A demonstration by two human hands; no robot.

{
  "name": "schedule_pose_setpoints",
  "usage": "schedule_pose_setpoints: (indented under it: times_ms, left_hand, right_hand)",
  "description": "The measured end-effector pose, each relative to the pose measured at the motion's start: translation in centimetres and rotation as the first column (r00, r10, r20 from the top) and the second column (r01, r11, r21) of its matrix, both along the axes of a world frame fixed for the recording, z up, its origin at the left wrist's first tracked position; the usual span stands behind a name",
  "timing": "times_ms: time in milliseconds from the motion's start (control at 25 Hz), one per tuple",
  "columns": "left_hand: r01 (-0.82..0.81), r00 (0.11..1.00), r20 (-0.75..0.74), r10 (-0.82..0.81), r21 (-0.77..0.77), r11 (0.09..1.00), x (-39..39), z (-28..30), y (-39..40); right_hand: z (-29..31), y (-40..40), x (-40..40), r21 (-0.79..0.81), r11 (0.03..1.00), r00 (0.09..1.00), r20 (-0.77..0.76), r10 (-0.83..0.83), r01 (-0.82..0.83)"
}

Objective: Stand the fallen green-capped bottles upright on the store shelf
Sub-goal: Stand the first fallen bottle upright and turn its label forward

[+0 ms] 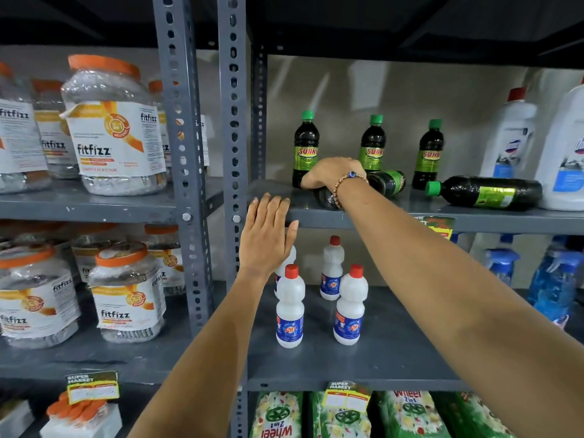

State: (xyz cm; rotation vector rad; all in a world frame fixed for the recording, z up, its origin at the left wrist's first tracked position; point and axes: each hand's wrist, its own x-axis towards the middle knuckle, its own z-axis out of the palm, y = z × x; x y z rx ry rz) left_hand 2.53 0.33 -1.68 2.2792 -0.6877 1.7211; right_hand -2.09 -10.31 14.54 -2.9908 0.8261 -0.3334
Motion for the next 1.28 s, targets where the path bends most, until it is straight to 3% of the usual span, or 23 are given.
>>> schedule_pose_setpoints:
  times_ms: [120, 320, 440, 560, 720, 880, 1040, 1280]
  left_hand:
    - [-0.017, 1.000, -0.008, 0.017, -0.003, 1.000, -0.2, 0.0, -0.1]
    - [-0.018, 1.000, 0.009, 0.018, -0.006, 1.000, -0.3, 0.1, -0.1]
    - [-0.020, 1.000, 0.020, 0.020, -0.018, 1.000, -0.3, 0.0, 0.0]
    - [-0.025, 1.000, 0.015, 0.025, -0.025, 0.999, -0.4, -0.2, -0.1]
    - [-0.016, 1.000, 0.013, 0.017, -0.030, 0.999, -0.2, 0.0, -0.1]
    - [0.004, 1.000, 0.024, -0.003, -0.029, 1.000, -0.1, 0.0, -0.1]
    - [-0.002, 1.000, 0.021, 0.002, -0.021, 1.000, 0.1, 0.2, 0.1]
    - [0.007, 1.000, 0.017, -0.007, -0.024, 1.000, 0.1, 0.0, -0.2]
  right_hand:
    - [-0.9, -0.3, 0.1, -0.015, 0.999, 0.994, 0.104, 0.032, -0.030]
    - [-1.2, -2.1, -0.7, 0.216, 0.948, 0.917, 0.374, 0.141, -0.234]
    - [-2.5, -2.2, -0.1, 0.439, 0.767, 0.760, 0.643, 0.095, -0.467]
    - [-3.1, -1.8, 1.2, 0.447, 0.603, 0.585, 0.810, 0.040, -0.661]
    - [-3.4, -2.2, 3.5, 0.384, 0.613, 0.537, 0.840, 0.079, -0.691]
    - [-4.2, -3.2, 5.7, 0.503, 0.541, 0.614, 0.789, 0.031, -0.674]
    - [-4.1, -3.8, 6.1, 0.551, 0.507, 0.693, 0.708, 0.137, -0.663]
    - [-4.9, -4.2, 5.5, 0.526, 0.493, 0.674, 0.716, 0.184, -0.693]
